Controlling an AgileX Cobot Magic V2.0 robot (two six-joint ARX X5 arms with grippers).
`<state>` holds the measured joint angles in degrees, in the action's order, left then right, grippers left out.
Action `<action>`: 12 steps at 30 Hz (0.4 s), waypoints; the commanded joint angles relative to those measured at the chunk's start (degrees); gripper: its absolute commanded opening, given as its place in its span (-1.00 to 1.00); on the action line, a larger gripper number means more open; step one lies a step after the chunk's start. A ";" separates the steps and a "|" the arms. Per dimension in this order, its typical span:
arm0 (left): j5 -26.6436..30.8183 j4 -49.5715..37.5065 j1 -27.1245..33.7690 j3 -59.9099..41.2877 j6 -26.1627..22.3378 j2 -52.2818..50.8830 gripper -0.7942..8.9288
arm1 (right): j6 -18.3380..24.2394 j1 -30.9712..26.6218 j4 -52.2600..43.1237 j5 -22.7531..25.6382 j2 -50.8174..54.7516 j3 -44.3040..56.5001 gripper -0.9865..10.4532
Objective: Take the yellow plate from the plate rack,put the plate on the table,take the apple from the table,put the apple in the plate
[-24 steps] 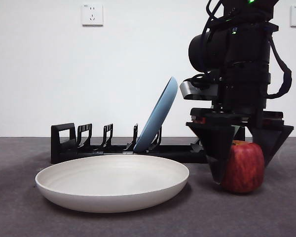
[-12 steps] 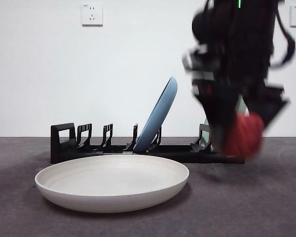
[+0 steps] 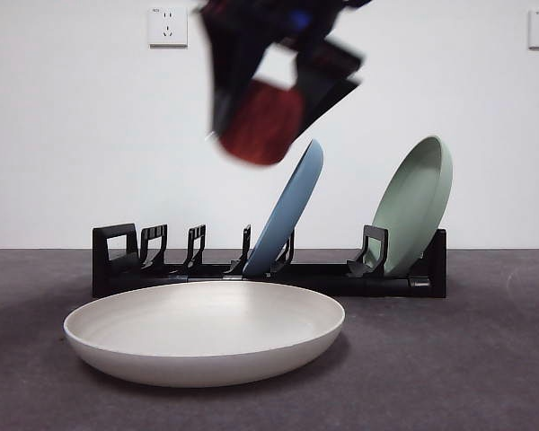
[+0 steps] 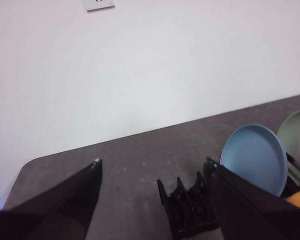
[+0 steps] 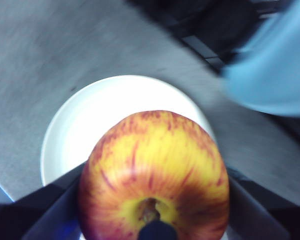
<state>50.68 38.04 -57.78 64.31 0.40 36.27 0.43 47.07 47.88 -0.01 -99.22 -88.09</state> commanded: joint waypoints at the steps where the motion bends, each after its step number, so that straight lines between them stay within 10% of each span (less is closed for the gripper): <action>1: 0.20 0.66 0.13 -0.09 -0.57 -0.09 -0.13 | -0.31 1.73 -1.99 -0.09 -5.09 -0.15 -0.85; 12: 0.13 3.96 0.13 -0.09 1.49 -0.09 -0.13 | 0.13 2.25 -3.19 -0.33 -18.18 -0.15 -0.83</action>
<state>50.68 42.09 -57.78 64.31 1.15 36.27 0.47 49.17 45.08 -0.08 -116.44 -88.12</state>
